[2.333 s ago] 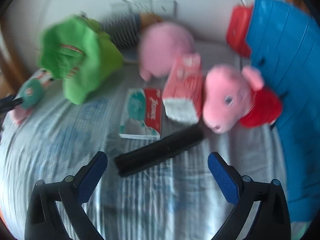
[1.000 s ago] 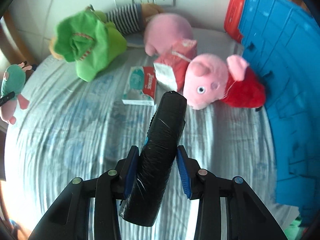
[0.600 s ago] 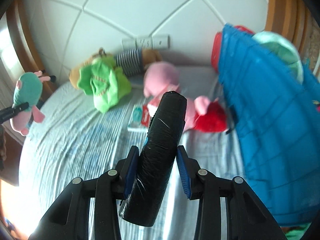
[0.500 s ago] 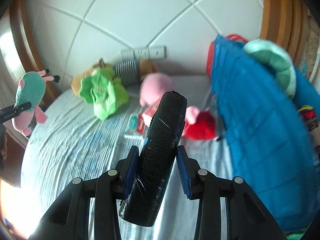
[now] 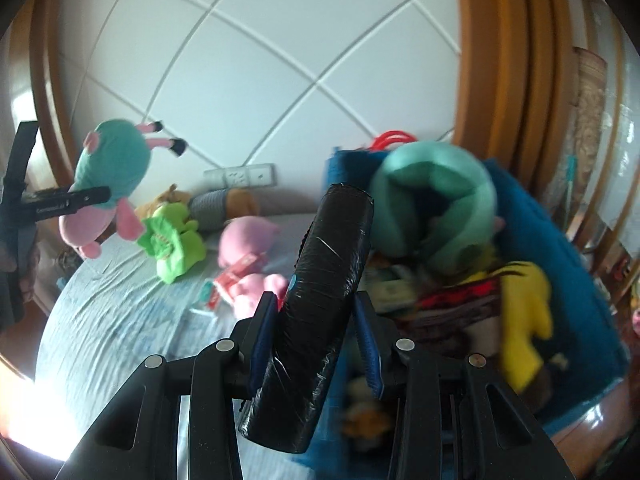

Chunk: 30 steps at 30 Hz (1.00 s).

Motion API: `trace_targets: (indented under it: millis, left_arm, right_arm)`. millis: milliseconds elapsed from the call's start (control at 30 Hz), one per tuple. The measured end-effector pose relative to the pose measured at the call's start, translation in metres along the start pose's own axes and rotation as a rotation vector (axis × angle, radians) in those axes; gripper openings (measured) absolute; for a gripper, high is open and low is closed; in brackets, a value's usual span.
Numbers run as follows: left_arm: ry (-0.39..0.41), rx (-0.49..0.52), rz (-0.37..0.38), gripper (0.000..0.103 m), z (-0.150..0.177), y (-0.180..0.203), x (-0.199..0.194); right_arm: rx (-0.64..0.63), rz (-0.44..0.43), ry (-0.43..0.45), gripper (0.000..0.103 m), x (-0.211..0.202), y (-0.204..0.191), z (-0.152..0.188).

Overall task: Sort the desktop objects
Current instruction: 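Carry pig and black tube into the blue crate and open both tools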

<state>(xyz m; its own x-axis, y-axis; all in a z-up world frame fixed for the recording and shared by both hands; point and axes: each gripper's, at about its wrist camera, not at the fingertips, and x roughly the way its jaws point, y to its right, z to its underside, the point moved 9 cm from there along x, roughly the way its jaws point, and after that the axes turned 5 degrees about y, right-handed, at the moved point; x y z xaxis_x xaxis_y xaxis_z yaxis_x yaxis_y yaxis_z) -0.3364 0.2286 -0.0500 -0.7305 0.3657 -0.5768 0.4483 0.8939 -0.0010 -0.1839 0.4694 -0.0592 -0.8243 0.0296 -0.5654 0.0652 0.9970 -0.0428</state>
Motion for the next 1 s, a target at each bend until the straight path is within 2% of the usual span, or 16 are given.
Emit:
trace_targets:
  millis: [200, 333, 433, 867, 1000]
  left_arm:
    - [0.023, 0.070, 0.116, 0.066, -0.047, 0.112, 0.017]
    - [0.015, 0.105, 0.167, 0.066, -0.069, 0.170, 0.030]
    - [0.004, 0.109, 0.196, 0.066, -0.080, 0.199, 0.040]
    - [0.003, 0.113, 0.229, 0.067, -0.099, 0.257, 0.071]
    - [0.009, 0.128, 0.228, 0.078, -0.101, 0.269, 0.077]
  right_arm:
    - [0.020, 0.016, -0.014, 0.037, -0.013, 0.057, 0.006]
    - [0.023, 0.011, -0.028, 0.037, -0.011, 0.077, 0.010]
    - [0.028, 0.006, -0.032, 0.037, -0.011, 0.088, 0.010]
    - [0.029, -0.013, -0.051, 0.037, 0.005, 0.116, 0.008]
    - [-0.006, -0.010, -0.072, 0.039, 0.014, 0.117, 0.010]
